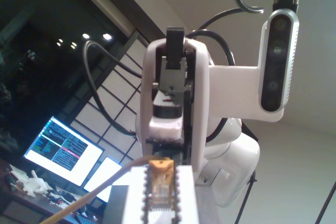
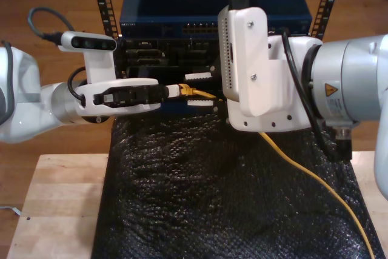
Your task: Grab the cable and plug it in
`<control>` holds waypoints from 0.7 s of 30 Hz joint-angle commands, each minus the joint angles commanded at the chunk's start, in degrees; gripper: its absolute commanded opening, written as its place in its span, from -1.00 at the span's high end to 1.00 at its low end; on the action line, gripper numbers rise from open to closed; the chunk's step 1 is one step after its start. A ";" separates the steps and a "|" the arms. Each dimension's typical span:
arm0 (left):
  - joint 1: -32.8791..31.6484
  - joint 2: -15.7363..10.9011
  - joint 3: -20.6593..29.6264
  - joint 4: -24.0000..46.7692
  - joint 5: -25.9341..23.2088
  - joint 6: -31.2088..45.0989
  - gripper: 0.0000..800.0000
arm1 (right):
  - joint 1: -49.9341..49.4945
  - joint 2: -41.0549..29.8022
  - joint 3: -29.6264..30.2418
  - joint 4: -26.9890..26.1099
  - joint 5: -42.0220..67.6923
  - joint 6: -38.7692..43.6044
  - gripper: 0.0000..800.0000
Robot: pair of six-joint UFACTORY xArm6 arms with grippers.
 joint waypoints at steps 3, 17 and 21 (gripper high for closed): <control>0.00 0.00 0.00 0.00 0.00 0.00 0.95 | 0.00 0.00 0.00 0.00 0.00 0.00 0.40; 0.00 0.00 0.00 0.00 0.09 0.00 0.95 | 0.18 0.00 0.18 0.00 0.00 0.00 0.46; -0.09 0.00 -0.09 0.00 0.26 0.00 0.95 | 0.35 0.00 0.18 0.00 0.00 0.00 0.47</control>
